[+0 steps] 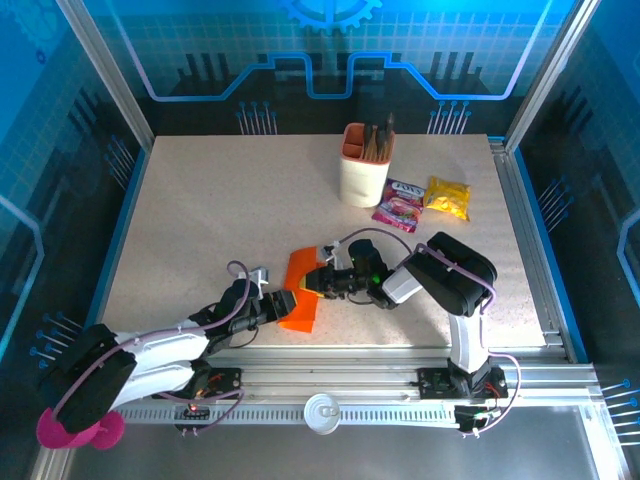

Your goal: Fold a paper plane with a square sheet of paper (pick it up from the middle)

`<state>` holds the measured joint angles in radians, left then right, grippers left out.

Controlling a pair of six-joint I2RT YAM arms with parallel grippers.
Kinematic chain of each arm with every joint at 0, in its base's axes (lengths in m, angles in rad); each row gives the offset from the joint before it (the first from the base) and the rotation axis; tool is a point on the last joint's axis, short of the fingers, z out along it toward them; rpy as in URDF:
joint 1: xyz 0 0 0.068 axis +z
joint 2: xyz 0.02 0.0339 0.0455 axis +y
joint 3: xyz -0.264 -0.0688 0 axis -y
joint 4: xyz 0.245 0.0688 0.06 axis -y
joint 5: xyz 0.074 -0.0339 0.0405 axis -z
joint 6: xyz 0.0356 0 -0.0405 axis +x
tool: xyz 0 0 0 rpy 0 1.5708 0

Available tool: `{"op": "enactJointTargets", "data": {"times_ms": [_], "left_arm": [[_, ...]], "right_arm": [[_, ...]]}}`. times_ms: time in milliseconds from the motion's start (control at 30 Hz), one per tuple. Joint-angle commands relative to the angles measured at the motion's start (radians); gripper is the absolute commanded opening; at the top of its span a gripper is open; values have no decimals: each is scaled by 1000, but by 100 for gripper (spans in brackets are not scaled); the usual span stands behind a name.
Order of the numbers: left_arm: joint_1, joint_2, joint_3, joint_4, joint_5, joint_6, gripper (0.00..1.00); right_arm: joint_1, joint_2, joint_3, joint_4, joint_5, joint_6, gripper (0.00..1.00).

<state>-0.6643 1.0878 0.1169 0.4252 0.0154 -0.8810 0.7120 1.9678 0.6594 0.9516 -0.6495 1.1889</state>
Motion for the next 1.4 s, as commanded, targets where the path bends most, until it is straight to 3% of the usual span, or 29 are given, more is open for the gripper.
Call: {"op": "enactJointTargets", "data": {"times_ms": [0,200,300,367,433,500,633,833,1367], "left_arm": [[-15,30,9,18,38,26,52],[-21,45,10,33,40,33,52],[-23,49,10,33,39,35,53],[-22,52,12,36,41,37,54],[-23,58,12,37,40,36,54],[-24,66,12,47,42,35,54],[-27,89,13,75,47,24,55],[-41,112,18,116,46,6,56],[-74,110,19,122,15,-5,56]], "right_arm": [[-10,11,25,6,-29,1,21],[-9,34,28,140,-65,74,0],[-12,69,22,266,-76,144,0],[-14,81,18,291,-70,157,14],[-19,77,11,276,-63,146,26],[-27,63,2,243,-58,126,32],[-48,4,-16,128,-54,55,36],[-70,-56,-16,-41,-50,-47,36],[-115,-122,-87,-95,-47,-86,17]]}}
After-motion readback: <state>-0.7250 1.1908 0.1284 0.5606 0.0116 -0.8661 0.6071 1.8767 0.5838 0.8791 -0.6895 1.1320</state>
